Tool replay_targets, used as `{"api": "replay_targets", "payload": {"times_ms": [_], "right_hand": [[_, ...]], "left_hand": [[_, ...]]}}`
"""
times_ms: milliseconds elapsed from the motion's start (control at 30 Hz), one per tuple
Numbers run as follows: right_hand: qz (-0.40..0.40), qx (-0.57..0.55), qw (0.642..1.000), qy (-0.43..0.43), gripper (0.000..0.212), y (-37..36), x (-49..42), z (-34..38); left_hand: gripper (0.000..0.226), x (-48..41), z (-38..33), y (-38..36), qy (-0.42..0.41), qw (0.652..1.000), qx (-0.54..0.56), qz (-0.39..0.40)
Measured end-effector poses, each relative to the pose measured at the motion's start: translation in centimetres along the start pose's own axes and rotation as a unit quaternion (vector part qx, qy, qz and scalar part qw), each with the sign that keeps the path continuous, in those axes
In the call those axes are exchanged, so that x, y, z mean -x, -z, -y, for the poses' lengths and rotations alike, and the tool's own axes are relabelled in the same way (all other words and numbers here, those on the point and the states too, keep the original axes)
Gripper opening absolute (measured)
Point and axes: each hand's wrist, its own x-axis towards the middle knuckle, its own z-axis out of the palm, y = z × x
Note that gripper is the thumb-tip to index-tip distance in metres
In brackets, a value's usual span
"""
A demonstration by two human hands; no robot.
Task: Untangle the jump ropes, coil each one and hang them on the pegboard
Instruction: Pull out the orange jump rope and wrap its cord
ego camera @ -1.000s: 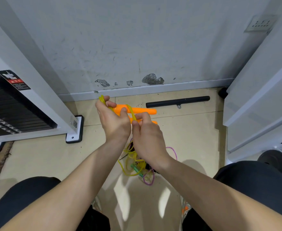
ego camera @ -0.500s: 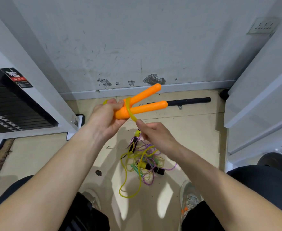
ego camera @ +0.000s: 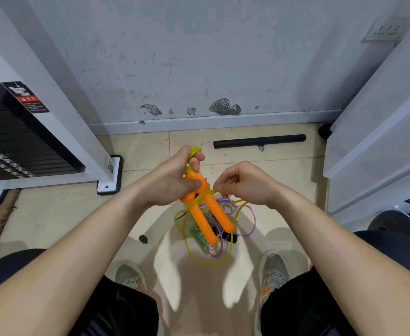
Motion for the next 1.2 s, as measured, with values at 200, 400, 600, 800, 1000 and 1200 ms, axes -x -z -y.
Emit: {"api": "replay_targets", "payload": {"times_ms": [200, 400, 600, 800, 1000, 1200], "right_hand": [[-0.152, -0.103, 0.979, -0.089, 0.011, -2.7, -0.6, 1.5], [-0.232, -0.197, 0.95, -0.062, 0.008, -4.9, -0.9, 2.8], [-0.236, -0.111, 0.965, 0.032, 0.018, -5.9, -0.8, 3.6], [-0.17, -0.171, 0.97, 0.012, 0.028, -6.2, -1.2, 2.7], [-0.114, -0.158, 0.981, 0.02, 0.038, -4.8, -0.7, 2.1], [-0.057, -0.102, 0.993, -0.006, 0.059, -2.7, -0.7, 1.7]], "left_hand": [[0.046, -1.5, 1.5, -1.5, -0.055, 0.981, -0.148, -0.117], [0.041, -2.1, 1.2, -3.6, -0.104, 0.927, -0.141, -0.332], [0.047, -3.8, 0.3, -1.8, -0.064, 0.892, -0.002, -0.447], [0.041, -4.6, -0.3, -1.0, 0.043, 0.863, 0.179, -0.47], [0.035, -4.6, -0.9, 0.5, 0.152, 0.783, 0.457, -0.394], [0.035, -3.2, -1.0, 2.3, 0.179, 0.764, 0.574, -0.235]]}}
